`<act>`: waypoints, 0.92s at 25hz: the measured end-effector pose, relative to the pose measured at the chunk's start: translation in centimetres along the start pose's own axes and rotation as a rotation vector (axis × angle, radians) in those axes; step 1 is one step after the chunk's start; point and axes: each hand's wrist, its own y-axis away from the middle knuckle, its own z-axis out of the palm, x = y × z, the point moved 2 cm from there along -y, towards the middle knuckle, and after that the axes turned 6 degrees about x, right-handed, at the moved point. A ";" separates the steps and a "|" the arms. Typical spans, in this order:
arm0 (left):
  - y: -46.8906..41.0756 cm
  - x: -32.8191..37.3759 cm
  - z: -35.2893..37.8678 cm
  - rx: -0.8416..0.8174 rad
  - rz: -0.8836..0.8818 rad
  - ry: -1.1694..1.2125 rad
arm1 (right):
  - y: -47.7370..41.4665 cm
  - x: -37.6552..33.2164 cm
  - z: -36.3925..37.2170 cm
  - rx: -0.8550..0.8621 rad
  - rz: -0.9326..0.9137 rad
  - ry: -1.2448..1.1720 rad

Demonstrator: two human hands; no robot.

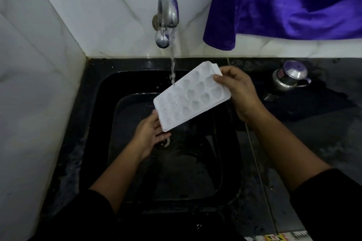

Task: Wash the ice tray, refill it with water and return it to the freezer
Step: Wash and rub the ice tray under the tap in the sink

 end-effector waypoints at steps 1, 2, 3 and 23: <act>0.0 0.5 0.8 -0.025 0.004 0.002 | -0.2 -0.1 -0.6 0.029 -0.005 -0.022; 0.0 1.3 1.4 -0.037 0.015 0.016 | -0.5 -0.1 -1.1 0.057 -0.008 -0.037; -0.1 2.2 1.8 -0.035 0.039 0.037 | -0.8 0.2 -1.6 0.082 -0.008 -0.044; 1.2 5.2 -9.3 0.237 0.183 0.189 | -1.3 3.0 8.3 -0.184 0.193 0.109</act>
